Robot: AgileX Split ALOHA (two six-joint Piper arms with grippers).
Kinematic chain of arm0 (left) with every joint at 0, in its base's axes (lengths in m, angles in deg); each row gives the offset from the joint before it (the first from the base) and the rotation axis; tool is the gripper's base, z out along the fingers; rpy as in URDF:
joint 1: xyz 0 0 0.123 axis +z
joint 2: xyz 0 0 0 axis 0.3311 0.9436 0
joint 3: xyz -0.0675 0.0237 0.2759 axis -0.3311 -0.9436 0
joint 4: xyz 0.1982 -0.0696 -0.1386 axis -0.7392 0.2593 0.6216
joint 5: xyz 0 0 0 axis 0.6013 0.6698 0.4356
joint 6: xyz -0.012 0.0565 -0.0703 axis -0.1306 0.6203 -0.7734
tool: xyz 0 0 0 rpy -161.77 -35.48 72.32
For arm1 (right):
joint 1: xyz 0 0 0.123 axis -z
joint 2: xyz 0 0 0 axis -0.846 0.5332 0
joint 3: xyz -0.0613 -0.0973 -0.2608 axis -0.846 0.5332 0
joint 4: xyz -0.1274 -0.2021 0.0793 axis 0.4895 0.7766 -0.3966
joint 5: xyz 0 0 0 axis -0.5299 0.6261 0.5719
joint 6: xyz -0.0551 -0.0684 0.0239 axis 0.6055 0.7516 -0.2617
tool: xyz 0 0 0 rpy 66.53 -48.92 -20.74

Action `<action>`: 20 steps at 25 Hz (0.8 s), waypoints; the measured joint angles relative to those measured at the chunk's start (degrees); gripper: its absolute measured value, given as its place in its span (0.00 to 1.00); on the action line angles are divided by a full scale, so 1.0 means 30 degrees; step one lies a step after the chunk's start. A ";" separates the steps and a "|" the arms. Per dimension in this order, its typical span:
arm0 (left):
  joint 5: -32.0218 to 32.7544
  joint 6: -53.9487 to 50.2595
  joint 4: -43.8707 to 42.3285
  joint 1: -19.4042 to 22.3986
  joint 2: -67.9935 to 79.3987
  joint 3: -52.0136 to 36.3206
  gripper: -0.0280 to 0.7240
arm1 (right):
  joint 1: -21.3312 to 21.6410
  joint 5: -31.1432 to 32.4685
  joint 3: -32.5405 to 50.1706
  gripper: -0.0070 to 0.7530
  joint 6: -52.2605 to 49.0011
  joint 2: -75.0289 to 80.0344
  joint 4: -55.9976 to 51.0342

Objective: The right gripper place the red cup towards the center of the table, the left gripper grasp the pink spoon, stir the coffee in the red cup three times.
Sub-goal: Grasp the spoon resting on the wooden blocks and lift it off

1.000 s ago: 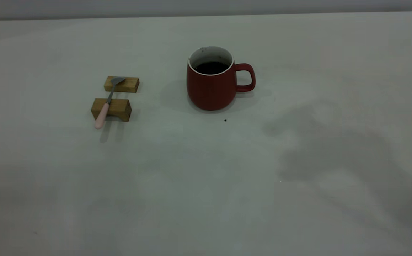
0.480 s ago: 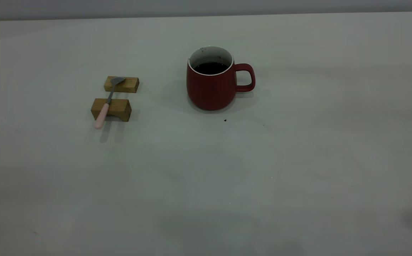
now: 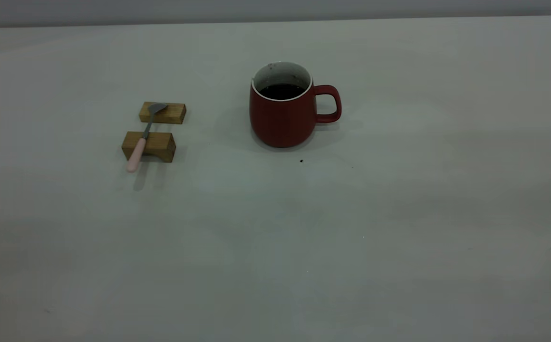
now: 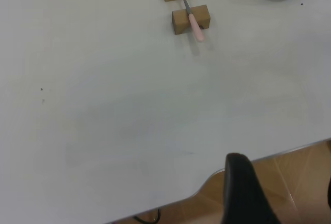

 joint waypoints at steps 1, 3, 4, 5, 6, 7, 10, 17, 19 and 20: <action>0.0000 0.0000 0.0000 0.0000 0.0000 0.0000 0.65 | -0.0021 0.0025 0.0008 0.78 0.0000 -0.0906 0.0000; 0.0000 0.0000 0.0000 0.0000 0.0000 0.0000 0.65 | -0.0296 0.0040 0.0008 0.78 -0.0067 -0.2617 0.0000; 0.0000 0.0000 0.0000 0.0000 0.0000 0.0000 0.65 | -0.0537 0.0091 0.0008 0.78 -0.0075 -0.3266 0.0000; 0.0000 0.0000 0.0000 0.0000 0.0000 0.0000 0.65 | -0.0818 0.0125 0.0008 0.78 -0.0090 -0.3985 0.0000; 0.0000 0.0000 0.0000 0.0000 0.0000 0.0000 0.65 | -0.0999 0.0167 0.0008 0.78 -0.0113 -0.4523 0.0000; 0.0000 0.0000 0.0000 0.0000 0.0000 0.0000 0.65 | -0.1146 0.0163 0.0008 0.78 -0.0129 -0.4949 -0.0012; 0.0000 0.0000 0.0000 0.0000 0.0000 0.0000 0.65 | -0.1353 0.0225 0.0008 0.78 -0.0129 -0.5190 -0.0012; 0.0000 0.0000 0.0000 0.0000 0.0000 0.0000 0.65 | -0.1393 0.0260 0.0008 0.78 -0.0151 -0.5210 -0.0012; 0.0000 0.0000 0.0000 0.0000 0.0000 0.0000 0.65 | -0.1393 0.0260 0.0008 0.78 -0.0151 -0.5210 -0.0012; 0.0000 0.0000 0.0000 0.0000 0.0000 0.0000 0.65 | -0.1393 0.0260 0.0025 0.78 -0.0151 -0.5210 -0.0012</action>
